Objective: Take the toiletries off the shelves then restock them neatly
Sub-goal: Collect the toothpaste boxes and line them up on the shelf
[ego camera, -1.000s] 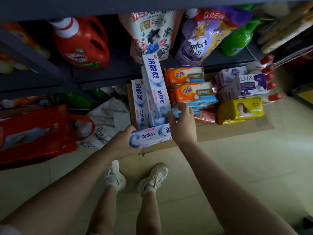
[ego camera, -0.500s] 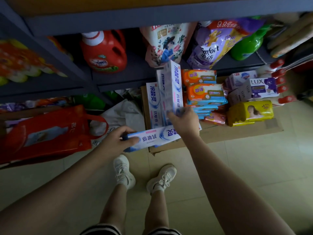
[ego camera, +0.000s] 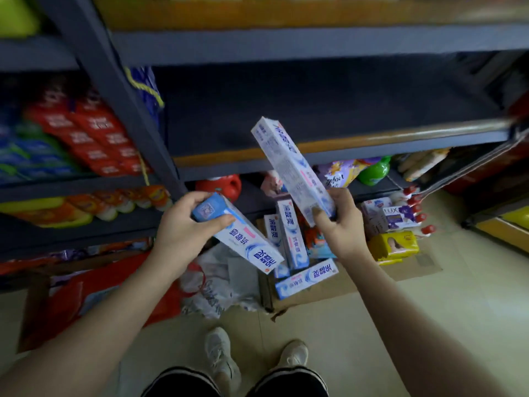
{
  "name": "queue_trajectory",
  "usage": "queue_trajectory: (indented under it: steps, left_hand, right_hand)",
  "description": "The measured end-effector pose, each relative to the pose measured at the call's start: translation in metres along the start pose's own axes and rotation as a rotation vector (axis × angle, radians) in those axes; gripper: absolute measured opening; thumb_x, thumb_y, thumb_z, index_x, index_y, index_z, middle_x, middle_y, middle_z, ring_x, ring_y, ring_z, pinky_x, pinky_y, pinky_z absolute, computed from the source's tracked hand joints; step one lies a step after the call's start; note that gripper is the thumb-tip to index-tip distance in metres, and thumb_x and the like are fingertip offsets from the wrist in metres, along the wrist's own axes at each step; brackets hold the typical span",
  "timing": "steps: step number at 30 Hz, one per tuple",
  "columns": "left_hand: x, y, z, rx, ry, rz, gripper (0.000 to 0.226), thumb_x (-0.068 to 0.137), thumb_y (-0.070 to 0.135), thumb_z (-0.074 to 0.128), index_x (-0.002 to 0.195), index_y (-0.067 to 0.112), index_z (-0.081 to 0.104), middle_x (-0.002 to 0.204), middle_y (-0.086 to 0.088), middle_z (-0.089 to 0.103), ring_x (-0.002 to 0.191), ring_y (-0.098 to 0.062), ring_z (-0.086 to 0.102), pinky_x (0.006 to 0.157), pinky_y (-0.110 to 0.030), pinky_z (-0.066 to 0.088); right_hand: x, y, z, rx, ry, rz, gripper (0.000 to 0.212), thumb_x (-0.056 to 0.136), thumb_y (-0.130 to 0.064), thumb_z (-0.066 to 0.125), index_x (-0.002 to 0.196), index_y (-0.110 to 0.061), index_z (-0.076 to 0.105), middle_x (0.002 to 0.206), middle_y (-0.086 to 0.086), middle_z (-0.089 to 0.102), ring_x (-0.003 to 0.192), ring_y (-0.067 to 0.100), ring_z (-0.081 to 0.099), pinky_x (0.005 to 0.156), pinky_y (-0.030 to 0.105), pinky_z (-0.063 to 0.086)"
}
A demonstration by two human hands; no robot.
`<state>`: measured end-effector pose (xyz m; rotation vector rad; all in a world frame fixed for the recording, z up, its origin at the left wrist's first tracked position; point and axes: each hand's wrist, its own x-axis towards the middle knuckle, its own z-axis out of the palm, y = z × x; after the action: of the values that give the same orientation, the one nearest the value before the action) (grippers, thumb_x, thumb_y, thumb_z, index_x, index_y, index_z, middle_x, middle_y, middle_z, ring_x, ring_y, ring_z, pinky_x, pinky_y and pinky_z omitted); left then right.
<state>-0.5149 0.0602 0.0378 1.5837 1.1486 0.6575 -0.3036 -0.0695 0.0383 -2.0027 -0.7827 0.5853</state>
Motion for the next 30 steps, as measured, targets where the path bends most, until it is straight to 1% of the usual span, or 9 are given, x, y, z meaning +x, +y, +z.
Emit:
queue_trajectory:
  steps: [3, 8, 12, 15, 16, 18, 21, 25, 30]
  left_hand:
    - [0.011, 0.030, -0.013, -0.007, 0.003, 0.096, 0.033, 0.064, 0.016, 0.083, 0.081, 0.032, 0.060, 0.080, 0.010, 0.066, 0.067, 0.000, 0.058, 0.065, -0.020, 0.048]
    - [0.016, 0.043, -0.027, 0.099, -0.060, 0.180, 0.044, 0.066, 0.017, 0.082, 0.088, 0.042, 0.053, 0.086, 0.018, 0.061, 0.072, 0.008, 0.056, 0.065, -0.016, 0.048]
    - [0.020, 0.033, -0.030, 0.197, -0.084, 0.176, 0.050, 0.067, 0.018, 0.082, 0.092, 0.047, 0.050, 0.096, 0.022, 0.058, 0.088, 0.000, 0.060, 0.074, -0.027, 0.052]
    - [0.022, 0.024, -0.026, 0.274, -0.073, 0.218, 0.044, 0.065, 0.026, 0.083, 0.092, 0.044, 0.053, 0.100, 0.023, 0.058, 0.093, -0.002, 0.059, 0.078, -0.023, 0.051]
    - [0.022, 0.022, -0.025, 0.297, -0.065, 0.259, 0.041, 0.065, 0.032, 0.082, 0.094, 0.043, 0.055, 0.100, 0.025, 0.057, 0.095, 0.002, 0.057, 0.079, -0.017, 0.048]
    - [0.021, 0.022, -0.022, 0.324, -0.052, 0.351, 0.040, 0.066, 0.041, 0.076, 0.100, 0.039, 0.056, 0.097, 0.027, 0.057, 0.096, 0.014, 0.052, 0.080, -0.007, 0.042]
    - [0.020, 0.022, -0.015, 0.362, -0.036, 0.493, 0.039, 0.071, 0.043, 0.065, 0.106, 0.029, 0.054, 0.102, 0.018, 0.059, 0.101, 0.012, 0.049, 0.088, -0.004, 0.037]
    - [0.017, 0.019, -0.011, 0.362, -0.067, 0.554, 0.039, 0.075, 0.040, 0.064, 0.109, 0.026, 0.053, 0.110, 0.012, 0.054, 0.104, -0.002, 0.052, 0.090, -0.013, 0.041]
    - [0.013, 0.012, -0.016, 0.493, -0.097, 0.710, 0.041, 0.080, 0.034, 0.061, 0.117, 0.019, 0.051, 0.116, 0.006, 0.048, 0.110, -0.007, 0.049, 0.092, -0.015, 0.040]
  right_hand:
    - [0.031, -0.043, 0.019, -0.051, 0.098, -0.083, 0.028, 0.083, -0.025, 0.066, 0.097, -0.011, 0.047, 0.079, -0.005, 0.057, 0.064, 0.003, 0.053, 0.053, 0.015, 0.035]
    - [0.090, -0.069, 0.067, -0.106, 0.058, -0.098, 0.051, 0.085, -0.031, 0.064, 0.119, -0.003, 0.039, 0.113, 0.020, 0.059, 0.101, 0.035, 0.058, 0.081, 0.044, 0.049]
    - [0.124, -0.060, 0.097, -0.406, 0.028, -0.105, 0.055, 0.088, -0.042, 0.057, 0.121, -0.002, 0.040, 0.121, 0.020, 0.055, 0.112, 0.036, 0.046, 0.089, 0.043, 0.039]
    - [0.126, -0.052, 0.097, -0.447, 0.094, -0.366, 0.064, 0.087, -0.050, 0.053, 0.129, -0.003, 0.043, 0.130, 0.018, 0.048, 0.116, 0.036, 0.042, 0.094, 0.040, 0.031]
    - [0.119, -0.047, 0.095, -0.352, 0.045, -0.514, 0.063, 0.086, -0.051, 0.051, 0.126, -0.002, 0.048, 0.124, 0.017, 0.051, 0.110, 0.034, 0.046, 0.091, 0.037, 0.033]
    - [0.094, -0.038, 0.085, -0.181, -0.252, -0.650, 0.066, 0.080, -0.057, 0.051, 0.122, -0.006, 0.053, 0.114, 0.011, 0.056, 0.105, 0.026, 0.050, 0.085, 0.027, 0.036]
    - [0.074, -0.024, 0.081, -0.276, -0.579, -0.692, 0.078, 0.068, -0.063, 0.062, 0.125, -0.012, 0.052, 0.114, 0.005, 0.059, 0.107, 0.019, 0.050, 0.085, 0.023, 0.038]
    - [0.064, -0.021, 0.094, -0.391, -0.547, -0.778, 0.055, 0.069, -0.041, 0.069, 0.109, -0.004, 0.059, 0.093, 0.015, 0.061, 0.088, 0.033, 0.058, 0.069, 0.032, 0.042]
    - [0.054, -0.017, 0.097, -0.314, -0.553, -0.734, 0.040, 0.073, -0.013, 0.072, 0.109, -0.002, 0.058, 0.097, 0.017, 0.062, 0.091, 0.037, 0.058, 0.064, 0.038, 0.048]
